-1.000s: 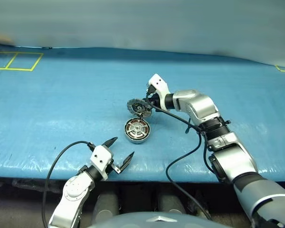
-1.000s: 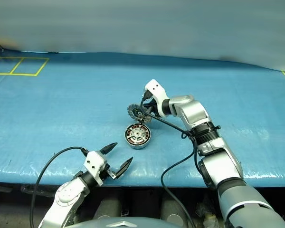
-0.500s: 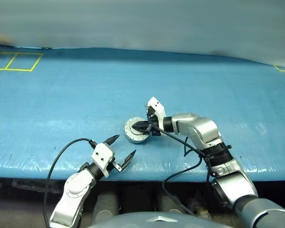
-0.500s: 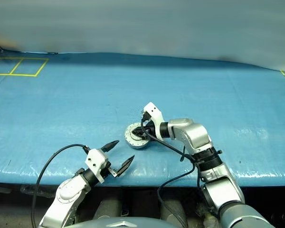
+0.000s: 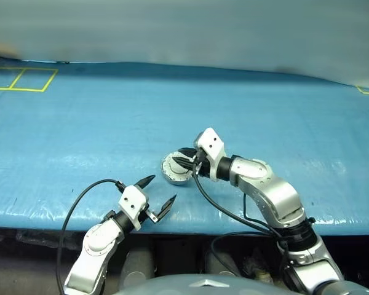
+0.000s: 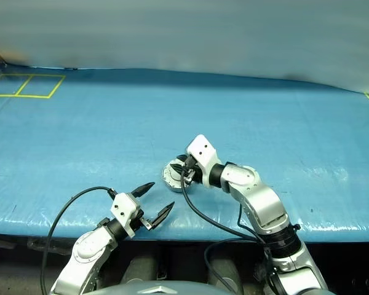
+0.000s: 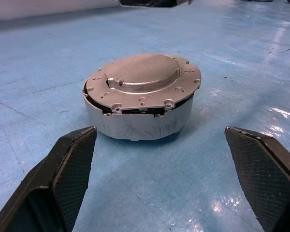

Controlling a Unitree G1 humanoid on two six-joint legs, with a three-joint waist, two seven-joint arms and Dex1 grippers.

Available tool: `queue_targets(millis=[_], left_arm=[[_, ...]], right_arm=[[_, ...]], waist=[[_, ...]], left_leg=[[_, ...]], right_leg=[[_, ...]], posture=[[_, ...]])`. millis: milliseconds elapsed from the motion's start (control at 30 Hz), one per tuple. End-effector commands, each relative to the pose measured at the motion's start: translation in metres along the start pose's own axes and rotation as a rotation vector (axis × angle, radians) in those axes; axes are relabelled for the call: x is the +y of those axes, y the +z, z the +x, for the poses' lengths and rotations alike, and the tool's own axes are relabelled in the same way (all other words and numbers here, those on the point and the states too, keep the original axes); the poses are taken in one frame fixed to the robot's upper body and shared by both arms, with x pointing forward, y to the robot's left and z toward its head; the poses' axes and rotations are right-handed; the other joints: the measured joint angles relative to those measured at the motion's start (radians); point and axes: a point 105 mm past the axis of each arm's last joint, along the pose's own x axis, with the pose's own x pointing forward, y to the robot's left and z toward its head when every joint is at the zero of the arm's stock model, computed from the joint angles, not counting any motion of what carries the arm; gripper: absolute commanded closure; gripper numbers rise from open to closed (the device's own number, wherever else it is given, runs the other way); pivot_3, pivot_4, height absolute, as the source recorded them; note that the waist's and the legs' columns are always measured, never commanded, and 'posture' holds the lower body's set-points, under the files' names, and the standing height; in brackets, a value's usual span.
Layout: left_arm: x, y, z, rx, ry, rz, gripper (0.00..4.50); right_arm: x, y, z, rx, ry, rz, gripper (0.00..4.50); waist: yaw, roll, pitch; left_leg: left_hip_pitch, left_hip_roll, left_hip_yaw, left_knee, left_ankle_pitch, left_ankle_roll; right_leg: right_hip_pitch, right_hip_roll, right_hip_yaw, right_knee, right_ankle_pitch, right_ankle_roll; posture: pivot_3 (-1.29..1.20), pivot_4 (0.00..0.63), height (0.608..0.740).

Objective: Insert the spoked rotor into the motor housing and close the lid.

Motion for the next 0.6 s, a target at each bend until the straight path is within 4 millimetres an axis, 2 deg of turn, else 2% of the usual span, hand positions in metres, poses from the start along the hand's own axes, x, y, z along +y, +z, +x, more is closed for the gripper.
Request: queue_targets(millis=[33, 167, 200, 300, 600], left_arm=[[-0.002, 0.012, 0.003, -0.044, -0.020, 0.009, 0.00], [-0.001, 0.012, 0.002, -0.044, -0.010, 0.009, 0.00], [0.000, 0.012, 0.002, -0.044, -0.006, 0.008, 0.00], [0.000, 0.011, 0.001, -0.043, 0.002, 0.006, 0.00], [0.000, 0.013, 0.002, -0.050, 0.003, 0.008, 0.00]], right_arm=[[-0.003, 0.003, 0.001, -0.026, 0.005, -0.057, 1.59], [-0.005, -0.001, 0.008, -0.023, -0.012, -0.063, 0.26], [-0.003, -0.002, 0.009, -0.024, -0.011, -0.064, 0.04], [0.003, -0.009, 0.014, -0.011, 0.000, -0.081, 0.04], [-0.001, -0.015, 0.022, -0.011, -0.031, -0.065, 0.04]], waist=[[-0.001, 0.000, 0.000], [0.000, 0.000, 0.000], [0.000, 0.000, 0.000], [0.001, 0.000, 0.000], [0.004, 0.000, 0.000]], left_leg=[[0.000, 0.000, 0.000, 0.000, 0.000, 0.000], [0.001, 0.000, 0.000, 0.000, 0.000, 0.000], [0.001, 0.000, 0.000, 0.000, 0.000, 0.000], [0.001, 0.000, 0.000, 0.000, 0.000, 0.000], [0.001, 0.000, 0.000, 0.001, 0.000, 0.000]], right_leg=[[0.001, 0.000, 0.000, 0.000, 0.000, 0.000], [0.001, 0.000, 0.000, 0.000, 0.000, 0.000], [0.001, 0.000, 0.000, 0.000, 0.000, 0.000], [0.001, 0.000, 0.000, 0.000, 0.000, 0.001], [0.001, 0.000, 0.000, 0.000, 0.000, 0.000]], posture=[[0.00, 0.150, 0.740], [0.00, 0.150, 0.740], [0.00, 0.150, 0.740], [0.00, 0.150, 0.740], [0.00, 0.150, 0.740]])
